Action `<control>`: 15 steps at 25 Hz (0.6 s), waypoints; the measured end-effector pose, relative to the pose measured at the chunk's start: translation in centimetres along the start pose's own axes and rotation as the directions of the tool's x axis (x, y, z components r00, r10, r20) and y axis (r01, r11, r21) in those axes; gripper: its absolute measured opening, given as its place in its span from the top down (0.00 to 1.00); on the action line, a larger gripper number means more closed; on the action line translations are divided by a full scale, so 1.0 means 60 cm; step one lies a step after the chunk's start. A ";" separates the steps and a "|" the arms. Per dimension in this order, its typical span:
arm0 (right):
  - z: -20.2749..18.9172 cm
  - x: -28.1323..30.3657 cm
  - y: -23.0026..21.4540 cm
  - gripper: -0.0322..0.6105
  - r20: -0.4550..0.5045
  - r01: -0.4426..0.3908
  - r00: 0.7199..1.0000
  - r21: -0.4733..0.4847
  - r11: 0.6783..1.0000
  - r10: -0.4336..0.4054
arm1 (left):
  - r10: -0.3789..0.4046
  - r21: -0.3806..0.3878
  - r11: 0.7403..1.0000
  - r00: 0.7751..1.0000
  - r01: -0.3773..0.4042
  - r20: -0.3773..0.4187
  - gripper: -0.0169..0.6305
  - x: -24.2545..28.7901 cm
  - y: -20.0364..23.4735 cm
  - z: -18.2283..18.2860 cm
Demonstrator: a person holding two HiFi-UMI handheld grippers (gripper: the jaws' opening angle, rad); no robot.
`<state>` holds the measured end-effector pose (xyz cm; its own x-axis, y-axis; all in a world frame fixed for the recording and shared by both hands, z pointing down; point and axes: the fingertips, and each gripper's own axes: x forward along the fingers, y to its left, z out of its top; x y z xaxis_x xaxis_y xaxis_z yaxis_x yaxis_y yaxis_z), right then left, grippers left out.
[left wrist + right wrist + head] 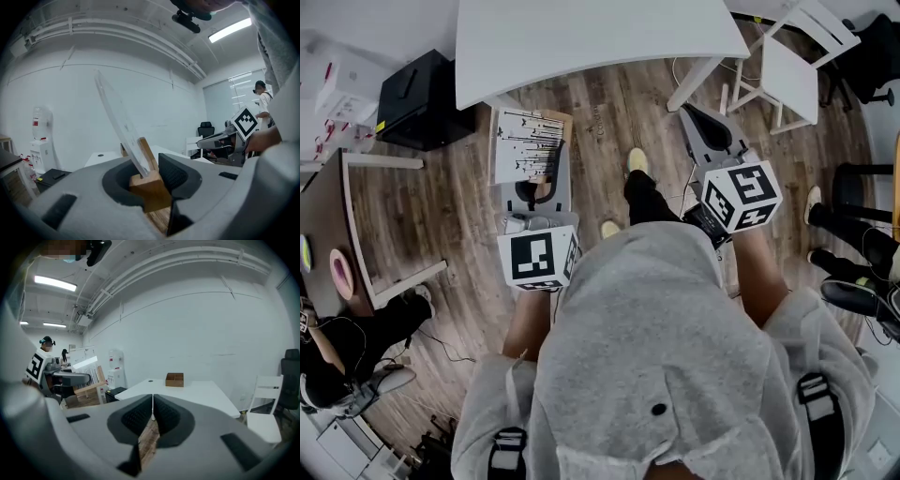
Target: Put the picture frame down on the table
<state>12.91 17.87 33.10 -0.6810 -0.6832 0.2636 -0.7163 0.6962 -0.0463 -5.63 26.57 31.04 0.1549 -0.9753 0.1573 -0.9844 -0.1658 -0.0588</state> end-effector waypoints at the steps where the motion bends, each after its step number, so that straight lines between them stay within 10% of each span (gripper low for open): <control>1: 0.001 0.006 -0.007 0.90 0.000 -0.001 1.000 0.001 1.000 0.001 | 0.000 0.001 1.000 1.000 0.000 0.001 0.80 0.011 0.002 0.002; 15: 0.034 0.156 -0.099 0.90 -0.029 -0.038 0.999 0.002 0.999 0.038 | 0.018 -0.004 1.000 1.000 -0.019 -0.016 0.80 0.184 0.060 0.019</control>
<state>10.52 6.89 33.89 -0.7030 -0.6497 0.2894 -0.6904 0.7211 -0.0583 -7.39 15.06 31.42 0.1353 -0.9758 0.1715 -0.9874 -0.1471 -0.0580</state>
